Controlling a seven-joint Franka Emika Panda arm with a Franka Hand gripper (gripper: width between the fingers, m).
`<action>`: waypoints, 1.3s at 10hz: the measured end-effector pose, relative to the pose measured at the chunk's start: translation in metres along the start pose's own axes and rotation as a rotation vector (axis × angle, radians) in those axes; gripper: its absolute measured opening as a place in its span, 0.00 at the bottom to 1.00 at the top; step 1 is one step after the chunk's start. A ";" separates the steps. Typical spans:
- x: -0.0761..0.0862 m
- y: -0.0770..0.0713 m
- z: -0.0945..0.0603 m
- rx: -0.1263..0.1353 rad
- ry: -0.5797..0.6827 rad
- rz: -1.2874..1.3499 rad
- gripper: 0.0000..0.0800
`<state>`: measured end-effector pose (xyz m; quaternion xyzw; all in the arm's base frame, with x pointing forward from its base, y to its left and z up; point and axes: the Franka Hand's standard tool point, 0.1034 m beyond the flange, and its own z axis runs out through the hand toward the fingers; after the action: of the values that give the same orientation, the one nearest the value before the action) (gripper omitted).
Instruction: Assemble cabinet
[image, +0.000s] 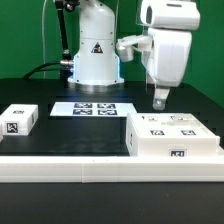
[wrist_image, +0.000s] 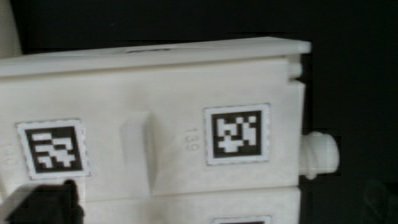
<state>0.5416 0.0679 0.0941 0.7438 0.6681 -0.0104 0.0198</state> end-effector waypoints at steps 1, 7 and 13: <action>0.001 -0.006 -0.002 -0.029 0.017 0.038 1.00; 0.002 -0.010 0.002 -0.034 0.037 0.255 1.00; 0.009 -0.033 0.015 -0.027 0.131 0.896 1.00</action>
Offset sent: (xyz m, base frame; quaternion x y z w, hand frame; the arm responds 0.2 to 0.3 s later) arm 0.0000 0.0000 0.0000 0.0000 0.0000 0.0000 1.0000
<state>0.5100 0.0797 0.0786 0.9583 0.2804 0.0549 -0.0103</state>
